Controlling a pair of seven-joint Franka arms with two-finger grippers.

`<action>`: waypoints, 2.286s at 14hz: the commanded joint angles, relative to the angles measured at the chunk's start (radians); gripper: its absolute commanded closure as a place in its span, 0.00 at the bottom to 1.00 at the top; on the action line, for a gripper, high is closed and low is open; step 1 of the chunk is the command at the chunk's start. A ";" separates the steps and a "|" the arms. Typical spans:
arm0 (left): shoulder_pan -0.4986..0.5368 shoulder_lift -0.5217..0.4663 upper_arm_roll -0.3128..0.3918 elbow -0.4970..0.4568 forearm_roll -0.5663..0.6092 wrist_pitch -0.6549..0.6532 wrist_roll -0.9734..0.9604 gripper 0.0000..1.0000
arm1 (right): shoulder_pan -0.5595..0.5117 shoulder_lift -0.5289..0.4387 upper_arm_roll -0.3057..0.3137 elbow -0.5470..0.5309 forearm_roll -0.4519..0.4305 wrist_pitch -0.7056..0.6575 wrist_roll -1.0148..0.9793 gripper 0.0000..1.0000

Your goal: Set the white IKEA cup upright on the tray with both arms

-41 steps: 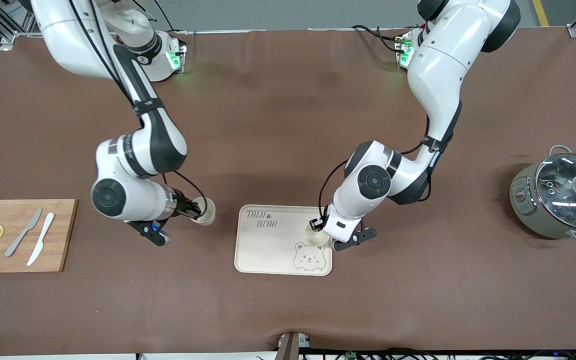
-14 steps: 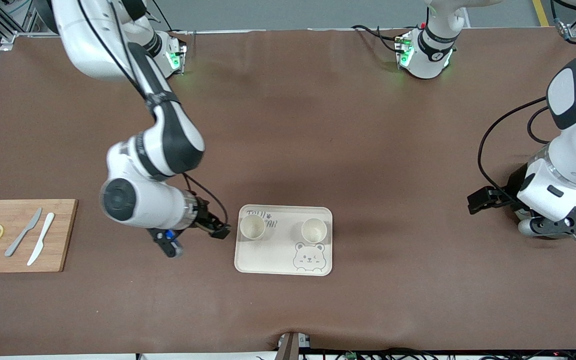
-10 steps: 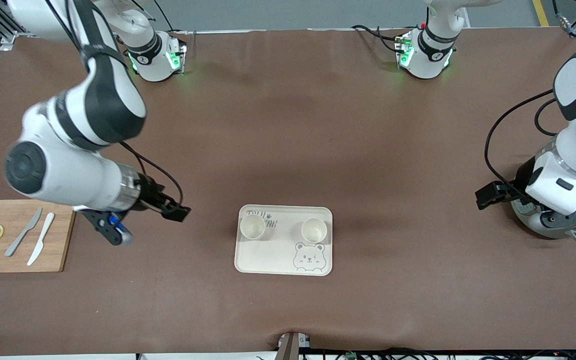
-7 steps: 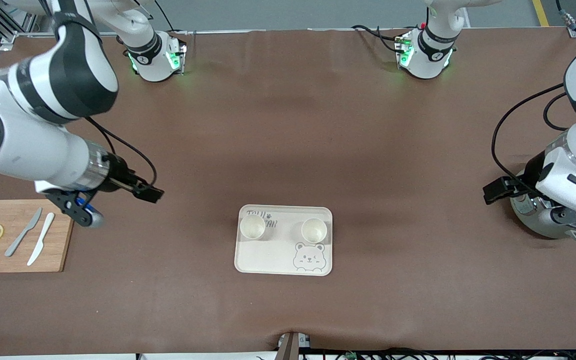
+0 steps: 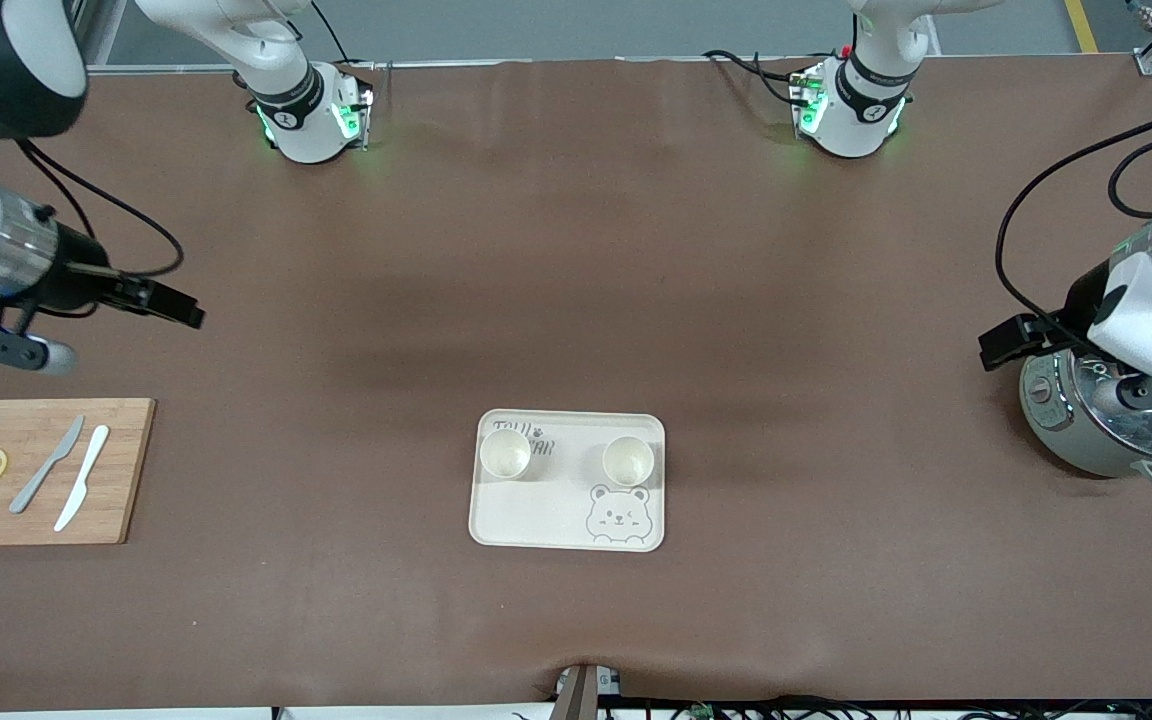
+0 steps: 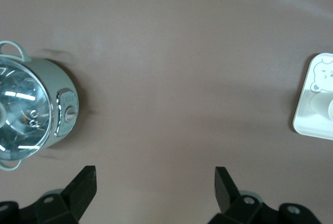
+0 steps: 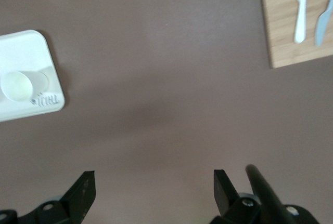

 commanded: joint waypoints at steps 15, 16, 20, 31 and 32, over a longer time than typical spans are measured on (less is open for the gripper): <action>0.037 -0.435 -0.004 -0.436 -0.105 0.083 0.070 0.00 | -0.132 -0.172 0.036 -0.049 -0.106 -0.092 -0.399 0.00; 0.045 -0.451 -0.004 -0.456 -0.106 0.083 0.073 0.00 | -0.132 -0.172 0.036 -0.044 -0.106 -0.086 -0.399 0.00; 0.043 -0.465 -0.004 -0.451 -0.106 0.051 0.077 0.00 | -0.132 -0.172 0.036 -0.044 -0.095 -0.084 -0.399 0.00; 0.043 -0.452 -0.003 -0.419 -0.099 0.028 0.068 0.00 | -0.137 -0.172 0.036 -0.042 -0.092 -0.085 -0.399 0.00; 0.043 -0.445 -0.003 -0.408 -0.093 0.028 0.070 0.00 | -0.138 -0.172 0.036 -0.042 -0.092 -0.085 -0.399 0.00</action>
